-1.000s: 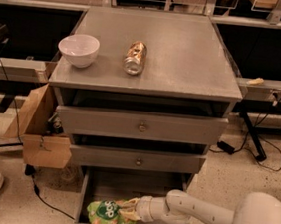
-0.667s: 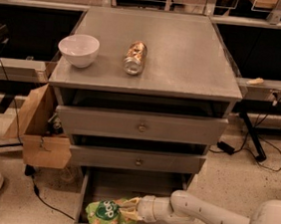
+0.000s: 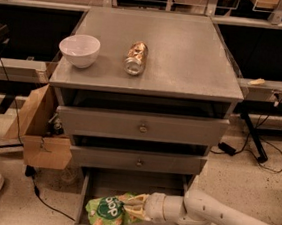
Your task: Pick green rice chip bag from bottom drawer and place on counter
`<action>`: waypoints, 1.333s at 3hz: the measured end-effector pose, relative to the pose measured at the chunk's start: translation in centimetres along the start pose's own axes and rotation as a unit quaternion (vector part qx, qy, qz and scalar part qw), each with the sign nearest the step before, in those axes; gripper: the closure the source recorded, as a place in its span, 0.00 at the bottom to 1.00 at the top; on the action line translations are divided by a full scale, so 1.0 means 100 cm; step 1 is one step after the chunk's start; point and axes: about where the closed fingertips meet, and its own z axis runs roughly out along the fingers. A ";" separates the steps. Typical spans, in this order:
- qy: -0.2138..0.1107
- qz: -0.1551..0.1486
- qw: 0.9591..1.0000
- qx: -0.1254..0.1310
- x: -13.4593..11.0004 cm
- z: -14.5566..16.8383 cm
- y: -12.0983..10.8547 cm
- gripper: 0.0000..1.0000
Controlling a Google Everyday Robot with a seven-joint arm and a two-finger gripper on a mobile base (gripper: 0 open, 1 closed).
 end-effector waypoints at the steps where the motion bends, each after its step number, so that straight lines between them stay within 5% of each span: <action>1: -0.004 -0.015 1.000 0.005 -0.045 -0.029 0.005 1.00; 4: 0.026 -0.043 0.997 0.066 -0.213 -0.145 0.002 1.00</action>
Offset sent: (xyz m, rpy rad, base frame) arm -0.0010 -0.0333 0.2086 -0.0470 -0.1079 -0.0212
